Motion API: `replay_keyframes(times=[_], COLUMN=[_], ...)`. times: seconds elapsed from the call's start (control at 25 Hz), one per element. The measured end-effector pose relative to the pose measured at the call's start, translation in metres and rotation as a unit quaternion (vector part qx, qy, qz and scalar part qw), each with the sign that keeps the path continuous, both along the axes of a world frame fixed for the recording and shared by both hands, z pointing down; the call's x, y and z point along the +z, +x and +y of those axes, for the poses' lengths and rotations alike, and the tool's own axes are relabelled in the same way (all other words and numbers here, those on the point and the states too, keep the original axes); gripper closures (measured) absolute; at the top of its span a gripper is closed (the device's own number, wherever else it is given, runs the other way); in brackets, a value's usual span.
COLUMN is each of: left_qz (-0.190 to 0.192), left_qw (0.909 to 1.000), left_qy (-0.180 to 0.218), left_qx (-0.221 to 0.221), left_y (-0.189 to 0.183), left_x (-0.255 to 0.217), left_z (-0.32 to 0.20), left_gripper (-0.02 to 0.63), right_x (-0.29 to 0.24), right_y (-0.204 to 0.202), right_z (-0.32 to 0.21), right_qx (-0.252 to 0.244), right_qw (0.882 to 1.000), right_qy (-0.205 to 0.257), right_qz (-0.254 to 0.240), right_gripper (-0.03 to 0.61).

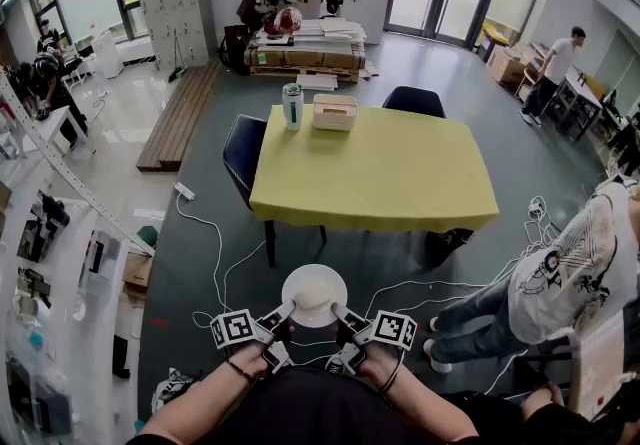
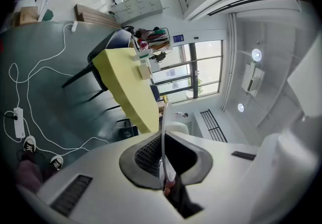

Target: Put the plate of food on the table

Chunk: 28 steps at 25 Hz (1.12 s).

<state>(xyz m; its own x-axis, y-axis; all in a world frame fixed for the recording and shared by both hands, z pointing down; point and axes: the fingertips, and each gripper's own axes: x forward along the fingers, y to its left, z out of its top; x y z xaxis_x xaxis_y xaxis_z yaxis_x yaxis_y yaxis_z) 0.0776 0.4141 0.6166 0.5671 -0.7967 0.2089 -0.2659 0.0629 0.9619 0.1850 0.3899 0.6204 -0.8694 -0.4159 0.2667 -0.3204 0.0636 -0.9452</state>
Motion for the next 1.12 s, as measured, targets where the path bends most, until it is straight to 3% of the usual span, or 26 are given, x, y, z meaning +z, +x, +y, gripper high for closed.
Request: replay_keyframes(times=[0.68, 1.12], left_qz=[0.009, 0.009], left_qw=[0.9999, 0.9998], left_qy=[0.003, 0.007], left_qx=[0.006, 0.017], left_y=[-0.027, -0.064], left_x=[0.002, 0.002], left_z=[0.003, -0.001], left_gripper=[0.598, 0.598], right_x=[-0.001, -0.001], right_y=[-0.027, -0.064], right_z=[0.003, 0.002], right_qx=[0.003, 0.005], right_qw=[1.000, 0.999], right_qy=[0.013, 0.013], right_qz=[0.023, 0.030], right_gripper=[0.555, 0.555])
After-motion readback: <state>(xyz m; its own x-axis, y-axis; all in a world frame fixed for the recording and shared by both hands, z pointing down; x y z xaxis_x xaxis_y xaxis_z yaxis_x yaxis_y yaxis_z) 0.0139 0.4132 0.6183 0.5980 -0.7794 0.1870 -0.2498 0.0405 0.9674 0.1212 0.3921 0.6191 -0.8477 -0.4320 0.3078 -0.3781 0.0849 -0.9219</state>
